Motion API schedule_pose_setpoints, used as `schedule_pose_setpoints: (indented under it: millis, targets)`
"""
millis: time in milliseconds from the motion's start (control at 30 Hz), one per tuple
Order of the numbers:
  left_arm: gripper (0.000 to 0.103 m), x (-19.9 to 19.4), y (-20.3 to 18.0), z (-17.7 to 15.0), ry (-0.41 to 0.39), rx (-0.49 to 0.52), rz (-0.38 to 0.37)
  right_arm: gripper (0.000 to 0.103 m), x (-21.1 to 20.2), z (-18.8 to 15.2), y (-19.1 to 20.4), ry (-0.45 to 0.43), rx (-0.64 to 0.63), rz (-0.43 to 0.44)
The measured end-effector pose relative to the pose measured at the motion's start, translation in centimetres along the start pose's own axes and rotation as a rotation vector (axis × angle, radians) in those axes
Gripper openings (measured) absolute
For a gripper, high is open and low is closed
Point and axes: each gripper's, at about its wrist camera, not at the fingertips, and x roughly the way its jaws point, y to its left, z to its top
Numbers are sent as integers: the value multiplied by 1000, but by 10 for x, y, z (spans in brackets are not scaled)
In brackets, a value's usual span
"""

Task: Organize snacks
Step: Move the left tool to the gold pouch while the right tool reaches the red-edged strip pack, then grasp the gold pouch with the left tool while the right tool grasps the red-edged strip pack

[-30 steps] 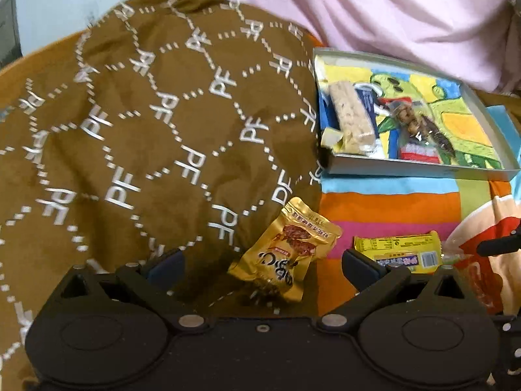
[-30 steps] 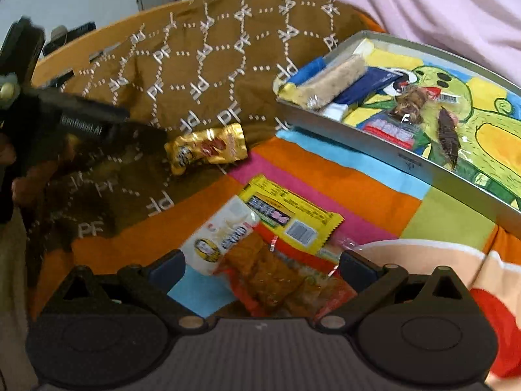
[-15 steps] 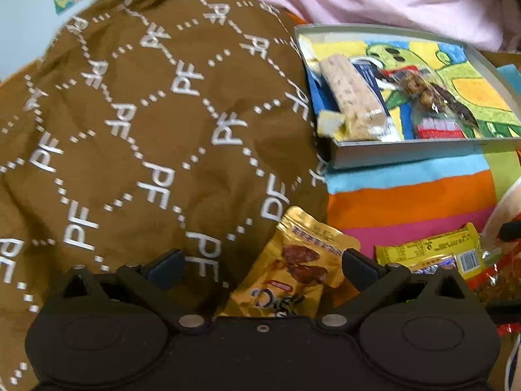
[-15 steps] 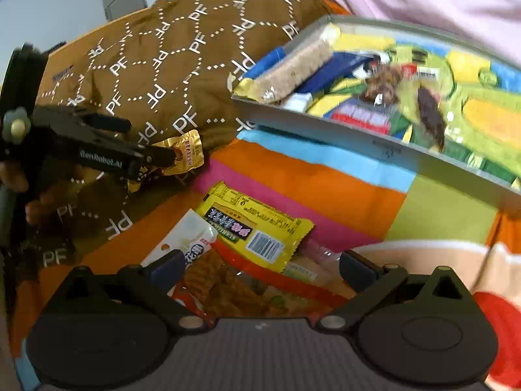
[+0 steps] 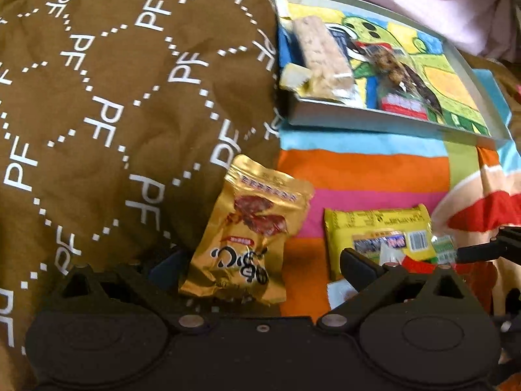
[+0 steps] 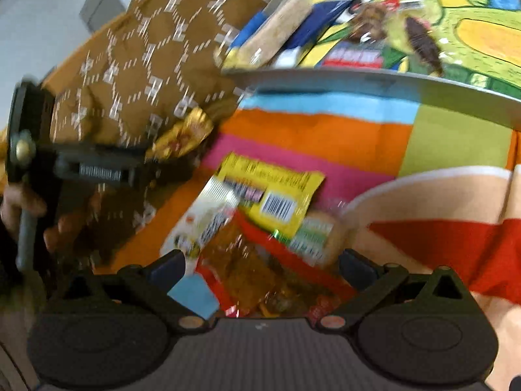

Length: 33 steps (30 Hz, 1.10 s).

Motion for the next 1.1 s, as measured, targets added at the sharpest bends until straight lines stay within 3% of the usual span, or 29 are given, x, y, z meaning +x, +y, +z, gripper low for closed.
schedule_pose_setpoints:
  millis: [333,433,667,767,933,1100]
  targets:
    - [100,-4,-19,-10,-15,131,105,103,-4,-21,39,-3,-57,-115]
    - [100,-4,-14,-8,-13,106,98,103,-2,-24,50,-4,-88,-155]
    - [100,0,-12,-7,-1,87,64,99,-2,-29,61,50,-66,-143]
    - [100,4,-16,-7,5,110,91,94,4,-32,65,77,-40,-213]
    - [100,9,-23,-8,18,169,136,87,16,-33,73,34,-91,-302]
    - [100,12,-25,-9,23,201,151,76,22,-31,78,11,-127,-325]
